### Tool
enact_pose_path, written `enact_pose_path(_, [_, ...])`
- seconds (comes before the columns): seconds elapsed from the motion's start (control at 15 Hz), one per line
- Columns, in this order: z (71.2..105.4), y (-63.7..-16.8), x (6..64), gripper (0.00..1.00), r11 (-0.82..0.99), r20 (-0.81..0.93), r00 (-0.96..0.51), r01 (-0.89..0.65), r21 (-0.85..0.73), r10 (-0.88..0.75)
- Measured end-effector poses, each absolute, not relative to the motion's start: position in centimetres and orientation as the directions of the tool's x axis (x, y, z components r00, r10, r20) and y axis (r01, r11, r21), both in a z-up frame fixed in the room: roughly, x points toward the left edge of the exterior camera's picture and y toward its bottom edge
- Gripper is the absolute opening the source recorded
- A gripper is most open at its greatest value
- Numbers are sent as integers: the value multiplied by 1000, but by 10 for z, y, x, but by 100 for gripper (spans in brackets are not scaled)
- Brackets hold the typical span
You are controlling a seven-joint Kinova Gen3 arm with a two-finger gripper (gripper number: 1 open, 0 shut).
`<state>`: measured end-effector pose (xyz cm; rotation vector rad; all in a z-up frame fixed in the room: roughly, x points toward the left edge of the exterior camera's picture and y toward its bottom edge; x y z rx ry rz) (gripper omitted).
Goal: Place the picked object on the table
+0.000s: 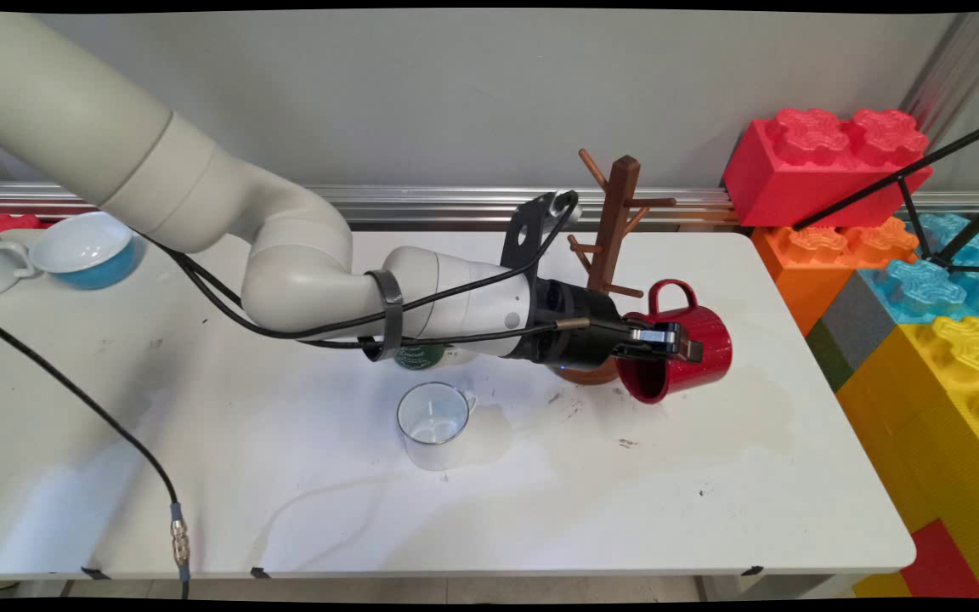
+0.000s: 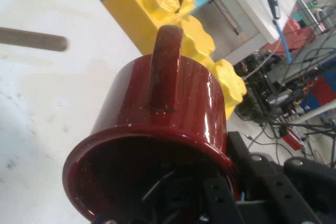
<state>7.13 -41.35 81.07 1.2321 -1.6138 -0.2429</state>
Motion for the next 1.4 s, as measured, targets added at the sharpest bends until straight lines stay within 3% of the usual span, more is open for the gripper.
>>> enact_pose_path(0.53, [844, -404, 83, 0, 493, 608, -34, -622, 608, -793])
enact_pose_path(1.4, [909, -399, 92, 0, 426, 529, -83, -703, 570, -844])
